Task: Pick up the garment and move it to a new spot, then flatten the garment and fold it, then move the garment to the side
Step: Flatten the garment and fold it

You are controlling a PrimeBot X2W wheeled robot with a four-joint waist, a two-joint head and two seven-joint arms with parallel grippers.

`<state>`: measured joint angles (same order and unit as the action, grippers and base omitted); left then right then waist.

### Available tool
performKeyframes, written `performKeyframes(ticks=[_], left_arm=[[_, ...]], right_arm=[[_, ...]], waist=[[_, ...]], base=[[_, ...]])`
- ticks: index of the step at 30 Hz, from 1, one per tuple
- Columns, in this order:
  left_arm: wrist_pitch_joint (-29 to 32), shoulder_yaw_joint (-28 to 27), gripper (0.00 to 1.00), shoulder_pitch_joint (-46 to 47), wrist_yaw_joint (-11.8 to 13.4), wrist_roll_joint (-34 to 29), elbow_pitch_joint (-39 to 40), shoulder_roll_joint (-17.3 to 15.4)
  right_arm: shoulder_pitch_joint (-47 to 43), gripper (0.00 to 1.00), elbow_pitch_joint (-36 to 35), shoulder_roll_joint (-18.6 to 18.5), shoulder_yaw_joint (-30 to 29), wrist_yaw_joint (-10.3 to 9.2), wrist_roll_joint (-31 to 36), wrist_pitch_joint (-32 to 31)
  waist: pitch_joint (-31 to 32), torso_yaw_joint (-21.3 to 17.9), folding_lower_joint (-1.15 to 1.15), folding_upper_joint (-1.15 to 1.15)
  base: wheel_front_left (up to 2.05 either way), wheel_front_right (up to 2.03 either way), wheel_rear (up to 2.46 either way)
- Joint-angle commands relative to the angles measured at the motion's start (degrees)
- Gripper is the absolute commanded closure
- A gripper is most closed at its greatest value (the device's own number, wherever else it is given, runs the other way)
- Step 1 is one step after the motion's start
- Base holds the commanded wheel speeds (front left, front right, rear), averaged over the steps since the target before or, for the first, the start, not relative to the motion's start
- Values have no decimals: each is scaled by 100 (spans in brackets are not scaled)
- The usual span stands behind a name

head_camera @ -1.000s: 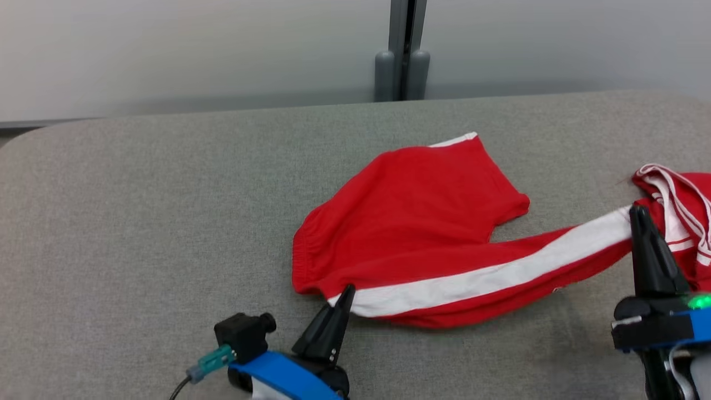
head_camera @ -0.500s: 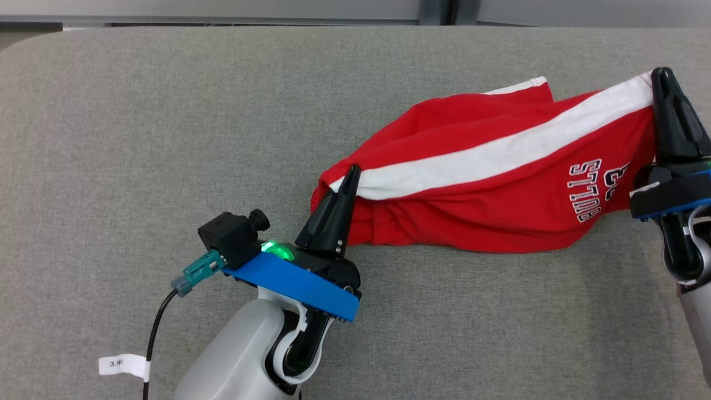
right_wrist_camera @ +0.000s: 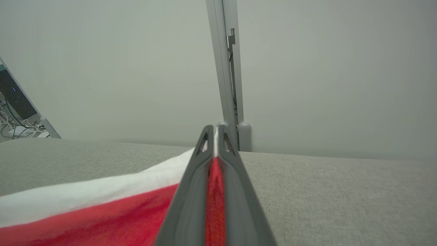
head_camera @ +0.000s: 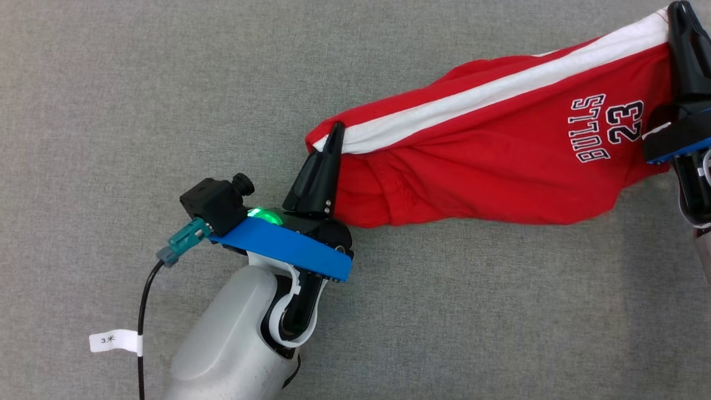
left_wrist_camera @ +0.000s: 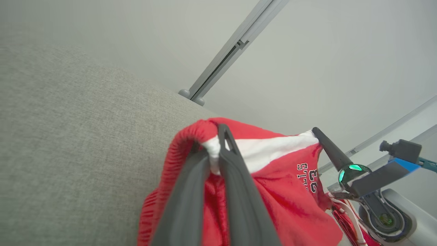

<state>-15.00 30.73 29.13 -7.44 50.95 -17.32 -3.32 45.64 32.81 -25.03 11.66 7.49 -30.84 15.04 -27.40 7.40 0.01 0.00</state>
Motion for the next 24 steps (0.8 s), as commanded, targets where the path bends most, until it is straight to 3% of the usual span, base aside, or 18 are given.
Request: performKeyframes(ticks=[1,12,13,14,15,16,19,24], left_arm=[[-24,-36,100,40,-1,8,30,-8],[-24,-191,100,-170,-1,228,190,31],[-24,-146,100,-158,-1,236,144,32],[-24,-118,100,-138,-1,245,92,32],[-24,-115,59,-111,-1,233,39,34],[-24,-98,2,-89,-1,209,-36,30],[-22,-77,0,-73,-1,20,-308,33],[-21,-605,0,-339,-1,-779,-752,30]], right_arm=[[75,100,48,-38,24,0,27,16],[128,100,294,-20,-2,-1,112,16],[141,84,362,-2,-25,-1,100,16],[154,28,475,20,-42,-1,99,16],[182,0,529,57,-34,-1,106,17],[232,0,534,70,-42,-1,147,17],[183,0,499,121,-58,0,287,16],[-178,0,264,228,-230,0,604,16]], waist=[[-34,35,-1,0],[-60,183,-1,0],[-58,184,-1,0],[-55,181,-1,0],[-51,176,-1,0],[-48,165,-1,0],[3,105,-1,0],[201,-14,-1,0]], base=[[0,0,0],[0,0,0],[0,0,0],[0,0,0],[0,0,0],[0,0,0],[0,0,0],[0,0,0]])
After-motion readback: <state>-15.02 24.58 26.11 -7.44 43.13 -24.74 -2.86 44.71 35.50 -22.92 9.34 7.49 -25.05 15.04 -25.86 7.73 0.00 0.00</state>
